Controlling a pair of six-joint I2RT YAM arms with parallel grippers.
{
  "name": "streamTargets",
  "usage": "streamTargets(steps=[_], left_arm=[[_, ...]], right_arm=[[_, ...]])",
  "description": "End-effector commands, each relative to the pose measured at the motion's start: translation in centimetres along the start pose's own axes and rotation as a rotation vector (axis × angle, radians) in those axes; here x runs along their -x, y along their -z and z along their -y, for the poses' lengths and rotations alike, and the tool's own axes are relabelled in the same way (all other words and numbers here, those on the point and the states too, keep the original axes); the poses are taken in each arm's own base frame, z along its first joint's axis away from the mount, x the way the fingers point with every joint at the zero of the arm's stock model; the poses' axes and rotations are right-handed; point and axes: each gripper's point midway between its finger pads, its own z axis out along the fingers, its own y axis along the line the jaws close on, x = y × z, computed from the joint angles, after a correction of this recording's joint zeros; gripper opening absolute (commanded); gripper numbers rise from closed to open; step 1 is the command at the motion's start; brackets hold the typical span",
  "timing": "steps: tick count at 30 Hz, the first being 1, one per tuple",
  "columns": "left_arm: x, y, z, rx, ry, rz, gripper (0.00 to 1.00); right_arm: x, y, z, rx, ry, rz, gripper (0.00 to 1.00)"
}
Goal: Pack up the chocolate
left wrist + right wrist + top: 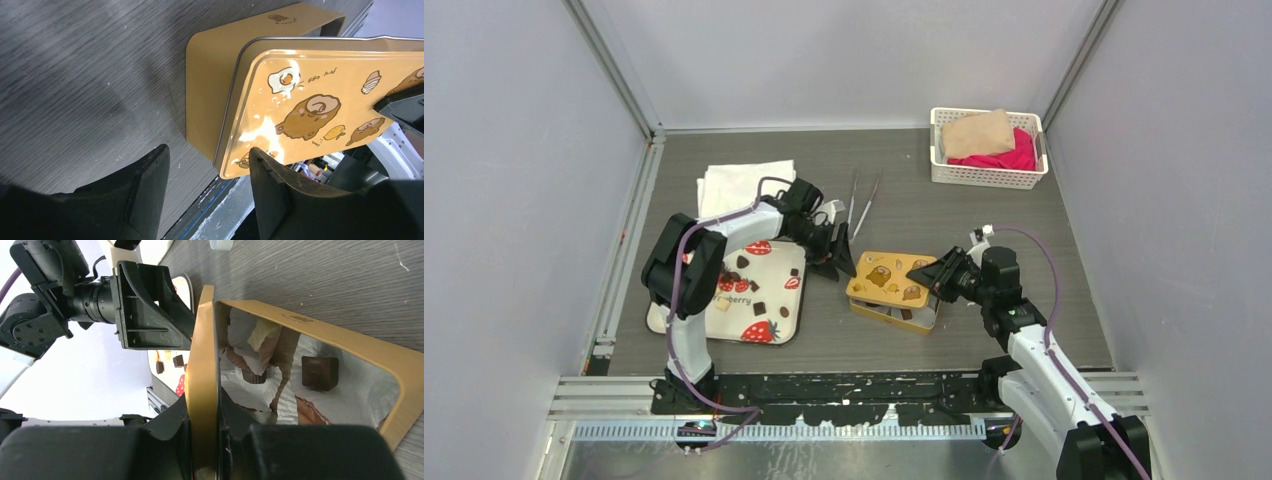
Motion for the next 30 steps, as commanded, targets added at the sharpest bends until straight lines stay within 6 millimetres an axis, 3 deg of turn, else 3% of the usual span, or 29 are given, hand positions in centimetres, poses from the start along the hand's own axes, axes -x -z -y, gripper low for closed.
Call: streamTargets(steps=[1,8,11,14,17,22,30], left_arm=[[0.8,0.1,1.7,-0.07,-0.065,0.003,0.59],[-0.2,0.0,2.0,-0.102,-0.084,-0.057,0.58],[-0.5,-0.1,1.9,-0.1,-0.094,-0.087,0.57],[-0.6,-0.3,2.0,-0.106,-0.099,-0.105,0.57],[-0.6,-0.5,2.2,-0.105,-0.102,-0.116,0.57],[-0.9,-1.1,2.2,-0.093,-0.104,-0.137,0.57],[-1.0,-1.9,1.8,-0.047,-0.121,-0.164,0.57]], right_arm=[[0.0,0.1,-0.4,0.011,0.028,-0.003,0.01],[-0.6,0.6,0.5,-0.05,0.03,-0.036,0.01],[-0.6,0.6,1.0,-0.071,0.022,-0.033,0.06],[-0.5,0.5,1.2,-0.089,0.02,-0.03,0.17],[-0.4,0.4,1.3,-0.104,0.021,-0.035,0.19],[-0.3,0.6,1.7,-0.146,0.027,-0.046,0.37],[0.9,1.8,1.8,-0.241,0.063,-0.004,0.54]])
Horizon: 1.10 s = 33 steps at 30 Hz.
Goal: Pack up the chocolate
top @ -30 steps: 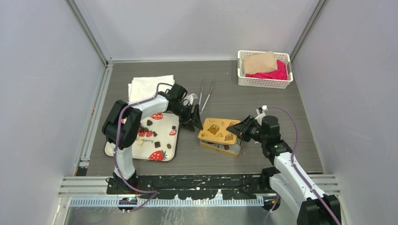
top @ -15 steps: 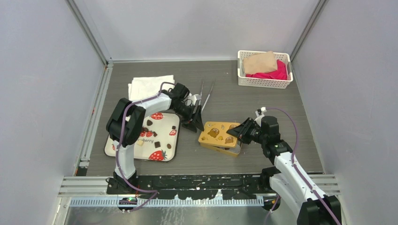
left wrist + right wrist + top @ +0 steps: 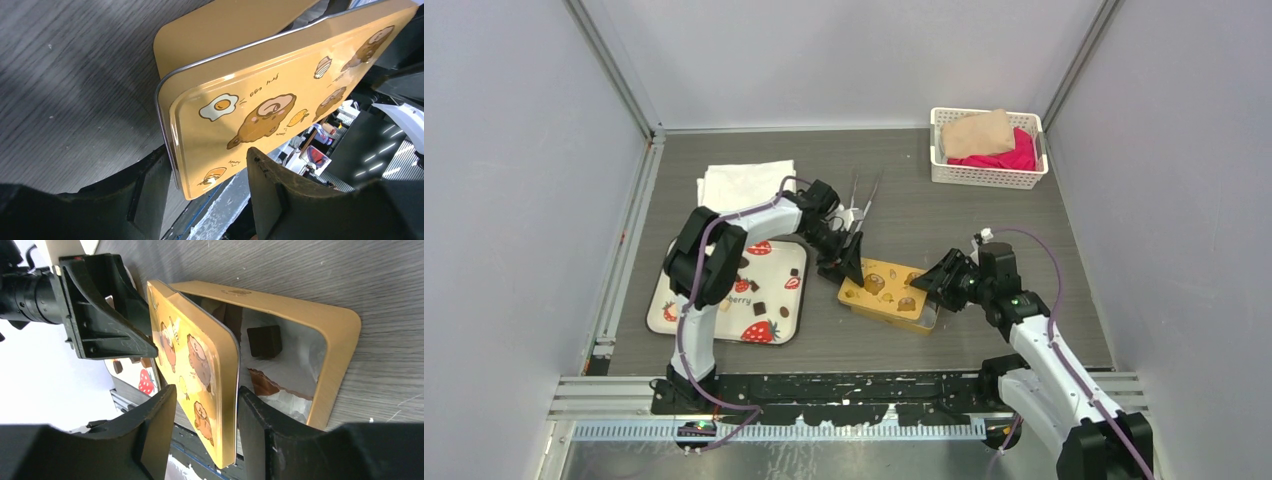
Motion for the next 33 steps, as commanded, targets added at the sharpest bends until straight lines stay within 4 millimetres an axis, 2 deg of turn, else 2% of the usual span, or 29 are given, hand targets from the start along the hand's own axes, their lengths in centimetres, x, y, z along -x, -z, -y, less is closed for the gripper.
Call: streamTargets(steps=[1,9,12,15,18,22,27,33], left_arm=[[0.5,0.3,0.9,-0.005,-0.035,-0.002,0.57],[1.0,0.4,1.3,-0.003,-0.045,0.002,0.56],[1.2,0.7,1.9,0.004,-0.065,0.006,0.55],[1.2,1.0,2.4,0.016,-0.086,0.005,0.55],[1.3,1.0,2.7,0.021,-0.095,0.0,0.55],[1.1,0.4,2.5,0.017,-0.089,-0.017,0.55],[0.4,-0.6,2.5,0.01,-0.08,-0.048,0.55],[0.2,-1.4,3.1,0.014,-0.091,-0.062,0.55]], right_arm=[[2.1,1.4,-1.5,-0.024,0.072,0.077,0.55],[3.7,3.7,-0.4,-0.188,0.146,0.14,0.56],[4.9,5.3,2.2,-0.368,0.138,0.206,0.59],[6.1,6.2,3.9,-0.467,0.095,0.295,0.61],[6.0,5.5,4.0,-0.455,0.028,0.305,0.61],[4.6,3.3,3.7,-0.38,-0.037,0.228,0.62],[3.5,1.8,3.3,-0.326,-0.06,0.157,0.62],[2.3,1.1,4.7,-0.359,-0.061,0.098,0.63]])
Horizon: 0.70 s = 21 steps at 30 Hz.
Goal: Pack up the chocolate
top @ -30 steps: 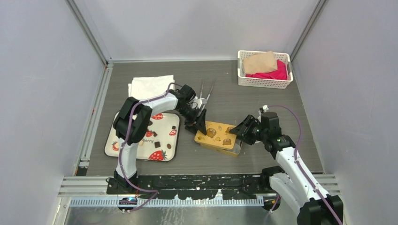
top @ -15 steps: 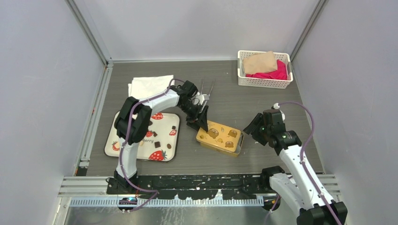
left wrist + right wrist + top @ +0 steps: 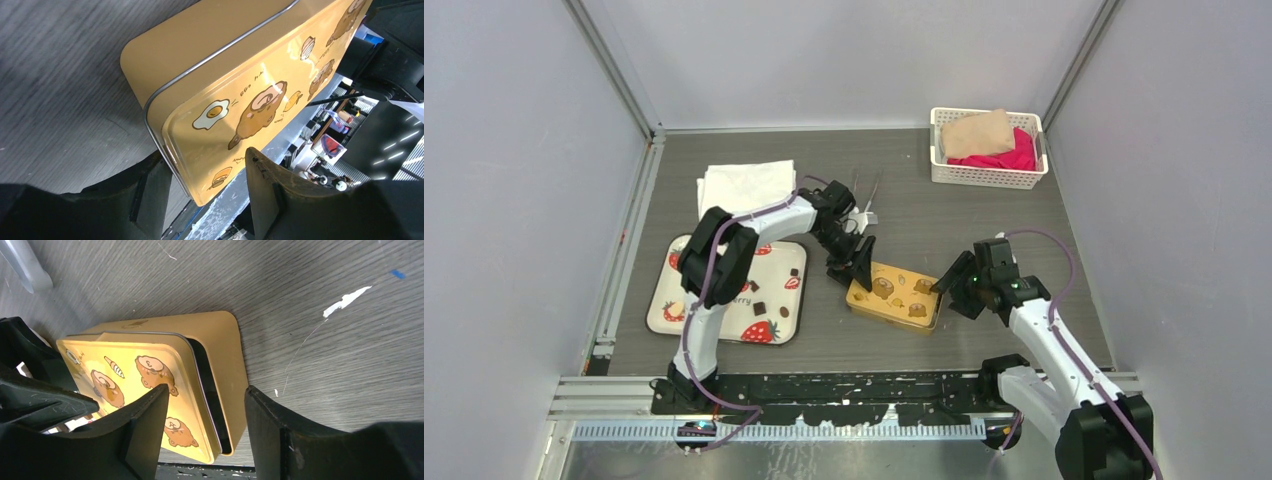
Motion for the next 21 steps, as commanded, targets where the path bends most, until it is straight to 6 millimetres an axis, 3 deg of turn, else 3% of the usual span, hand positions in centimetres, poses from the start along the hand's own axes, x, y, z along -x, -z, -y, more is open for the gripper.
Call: streamTargets(steps=[1,11,21], left_arm=[[0.6,0.4,1.9,-0.025,-0.05,0.011,0.55],[0.7,-0.7,4.0,-0.007,-0.103,0.001,0.56],[0.2,-2.3,3.7,0.029,-0.11,-0.037,0.58]], right_arm=[[0.0,-0.3,-0.7,0.04,0.006,-0.004,0.63],[-0.4,-0.7,-0.6,0.044,0.012,-0.022,0.61],[-0.6,-1.1,-0.7,0.048,0.023,-0.044,0.6]])
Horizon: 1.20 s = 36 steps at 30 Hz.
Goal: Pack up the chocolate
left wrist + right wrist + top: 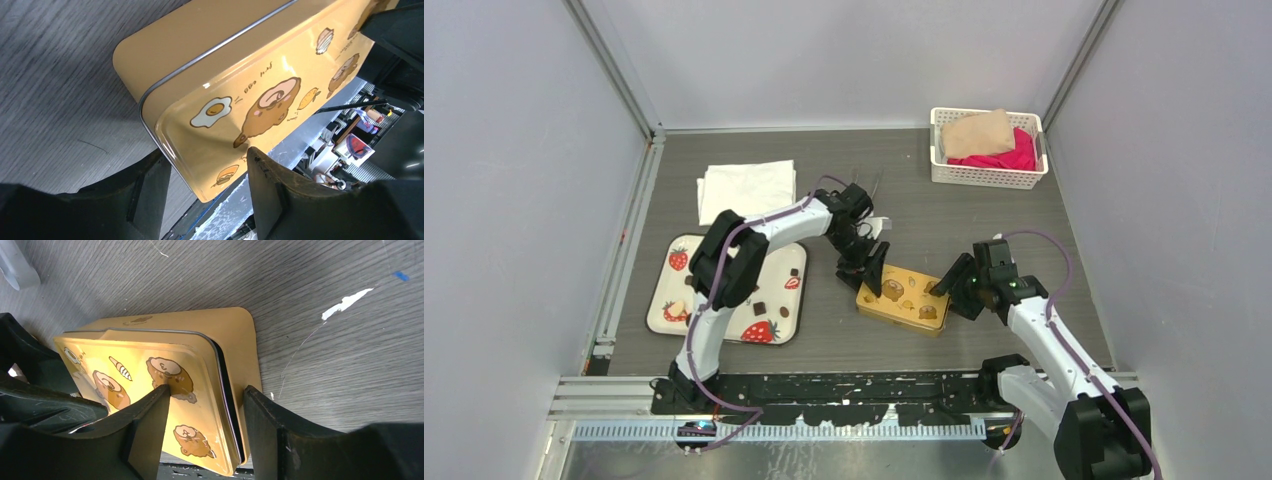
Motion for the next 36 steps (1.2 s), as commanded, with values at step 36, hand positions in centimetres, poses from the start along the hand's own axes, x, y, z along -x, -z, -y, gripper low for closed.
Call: streamTargets(steps=[36], left_arm=[[1.8,0.2,8.9,-0.169,-0.143,0.063,0.58]], right_arm=[[0.3,0.7,-3.6,0.155,0.026,-0.018,0.61]])
